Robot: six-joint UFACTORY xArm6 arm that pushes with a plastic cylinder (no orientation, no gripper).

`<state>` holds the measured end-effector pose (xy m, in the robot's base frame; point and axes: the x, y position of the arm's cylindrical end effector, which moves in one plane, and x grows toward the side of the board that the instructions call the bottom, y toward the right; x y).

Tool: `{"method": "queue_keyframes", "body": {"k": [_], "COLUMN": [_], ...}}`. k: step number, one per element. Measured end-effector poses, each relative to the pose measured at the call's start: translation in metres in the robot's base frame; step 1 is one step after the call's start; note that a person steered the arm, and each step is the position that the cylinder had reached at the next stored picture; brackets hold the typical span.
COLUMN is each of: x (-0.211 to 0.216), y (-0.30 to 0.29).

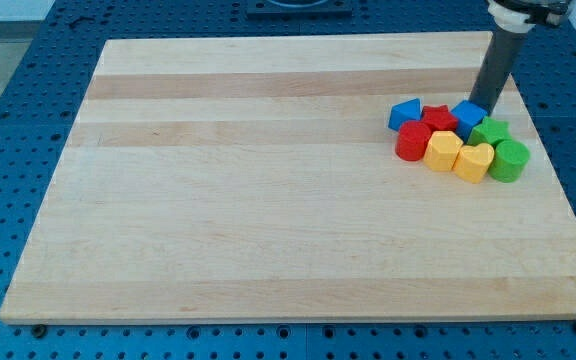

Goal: Slide the group of blocks down a bit

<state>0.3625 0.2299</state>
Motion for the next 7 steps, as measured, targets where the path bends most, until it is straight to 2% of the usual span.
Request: {"method": "queue_keyframes", "body": {"k": [7], "x": [0.045], "y": [0.000]}}
